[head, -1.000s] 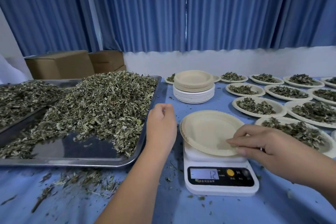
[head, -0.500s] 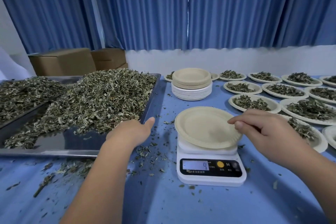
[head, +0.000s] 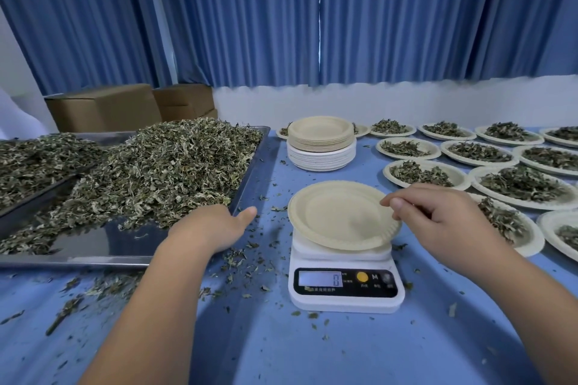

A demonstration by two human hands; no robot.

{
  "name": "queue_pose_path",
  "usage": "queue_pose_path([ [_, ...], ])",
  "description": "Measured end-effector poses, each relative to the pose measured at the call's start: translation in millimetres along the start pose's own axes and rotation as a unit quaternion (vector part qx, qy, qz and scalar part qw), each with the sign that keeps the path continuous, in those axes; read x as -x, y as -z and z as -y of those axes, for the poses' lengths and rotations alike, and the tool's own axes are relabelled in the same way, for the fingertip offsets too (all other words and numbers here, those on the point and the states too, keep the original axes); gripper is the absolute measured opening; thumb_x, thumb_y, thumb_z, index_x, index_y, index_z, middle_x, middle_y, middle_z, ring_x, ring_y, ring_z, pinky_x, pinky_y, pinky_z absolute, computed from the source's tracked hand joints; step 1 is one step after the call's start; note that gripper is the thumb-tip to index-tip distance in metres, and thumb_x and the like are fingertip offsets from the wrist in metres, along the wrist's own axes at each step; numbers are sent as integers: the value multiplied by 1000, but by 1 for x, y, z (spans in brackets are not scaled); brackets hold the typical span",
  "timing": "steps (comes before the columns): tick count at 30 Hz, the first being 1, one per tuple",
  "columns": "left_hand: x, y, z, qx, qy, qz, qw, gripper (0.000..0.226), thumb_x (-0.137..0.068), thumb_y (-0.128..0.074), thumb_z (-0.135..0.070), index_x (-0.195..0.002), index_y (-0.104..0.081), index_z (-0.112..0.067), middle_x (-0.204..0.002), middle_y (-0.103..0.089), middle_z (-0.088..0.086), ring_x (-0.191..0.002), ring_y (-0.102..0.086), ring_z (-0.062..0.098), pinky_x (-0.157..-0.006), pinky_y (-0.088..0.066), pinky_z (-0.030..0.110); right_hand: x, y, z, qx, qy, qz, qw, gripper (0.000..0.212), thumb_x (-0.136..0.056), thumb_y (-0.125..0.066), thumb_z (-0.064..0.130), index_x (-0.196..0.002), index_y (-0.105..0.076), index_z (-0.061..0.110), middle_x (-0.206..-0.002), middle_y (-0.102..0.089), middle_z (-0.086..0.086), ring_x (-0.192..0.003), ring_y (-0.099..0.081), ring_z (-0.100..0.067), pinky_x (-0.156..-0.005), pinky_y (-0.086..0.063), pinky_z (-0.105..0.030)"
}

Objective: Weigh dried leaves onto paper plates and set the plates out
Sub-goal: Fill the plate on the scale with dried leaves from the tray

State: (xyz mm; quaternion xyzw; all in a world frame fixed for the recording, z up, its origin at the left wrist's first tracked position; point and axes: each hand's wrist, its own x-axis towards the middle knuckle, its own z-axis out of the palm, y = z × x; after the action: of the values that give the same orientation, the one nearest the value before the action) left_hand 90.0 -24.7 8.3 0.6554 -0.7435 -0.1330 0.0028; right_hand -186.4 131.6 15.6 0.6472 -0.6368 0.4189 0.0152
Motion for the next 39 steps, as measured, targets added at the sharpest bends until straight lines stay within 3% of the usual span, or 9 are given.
queue_pose_path([
  [2,1,1,2,-7,3,-32,999,76,-88,-20,-76,-94,-58,-10,-86,-59,2,-86,-61,23,-86,-50,39,0,-1,-1,-5,-1,-6,1000,17,-92,-60,12,-90,-76,19,-74,-65,14,-77,-56,10,-65,-37,-2],
  [4,5,2,5,5,16,-59,998,79,-84,-15,-80,-82,-54,-11,-77,-56,2,-80,-59,23,-91,-48,45,-1,-1,-3,-10,-4,-7,1000,17,-92,-59,13,-90,-75,19,-73,-65,14,-73,-55,10,-63,-37,-3],
  [7,13,-2,13,30,26,-57,998,96,-75,-11,-88,-120,-54,-14,-111,-61,6,-107,-57,29,-101,-40,51,-1,-1,-8,-18,-11,1,1000,18,-94,-58,15,-90,-75,20,-73,-64,14,-77,-55,6,-65,-38,-5],
  [10,26,-9,17,-2,18,-24,1000,95,-79,-15,-87,-148,-32,-24,-149,-42,3,-133,-42,27,-108,-35,46,1,0,-13,-27,-14,-1,1000,19,-94,-58,16,-88,-75,22,-71,-64,14,-74,-56,6,-63,-37,-5],
  [14,36,-14,22,-68,-27,-81,994,59,-90,-30,-72,-116,-53,-24,-103,-60,-3,-99,-58,21,-88,-50,38,0,1,-15,-42,-19,-3,999,20,-93,-57,19,-86,-74,26,-70,-65,13,-66,-55,3,-60,-38,-6],
  [19,49,-23,21,-71,-53,-201,976,45,-95,-33,-62,-79,-46,-22,-72,-52,-6,-71,-55,17,-62,-43,30,1,0,-18,-51,-21,11,998,28,-94,-55,24,-77,-64,45,-69,-66,6,-65,-55,-9,-59,-41,-13],
  [24,51,-24,27,-20,-47,-245,968,49,-92,-35,-65,-81,-54,-21,-68,-58,-5,-64,-56,12,-55,-44,28,2,0,-19,-63,-19,2,998,32,-93,-54,25,-73,-60,49,-67,-66,-2,-62,-57,-16,-58,-42,-22],
  [32,45,-21,26,51,-35,-293,954,45,-94,-45,-52,-73,-52,-13,-57,-56,2,-52,-52,20,-46,-32,25,0,2,-23,-62,-23,-5,998,29,-93,-54,24,-74,-64,44,-65,-66,-5,-45,-44,-8,-48,-37,-18],
  [39,33,-3,31,152,-34,-280,947,44,-95,-51,-42,-73,-62,-6,-46,-53,7,-40,-44,19,-46,-35,26,0,1,-22,-58,-40,-9,997,24,-93,-55,21,-78,-69,34,-66,-67,0,-49,-50,-5,-49,-37,-13],
])
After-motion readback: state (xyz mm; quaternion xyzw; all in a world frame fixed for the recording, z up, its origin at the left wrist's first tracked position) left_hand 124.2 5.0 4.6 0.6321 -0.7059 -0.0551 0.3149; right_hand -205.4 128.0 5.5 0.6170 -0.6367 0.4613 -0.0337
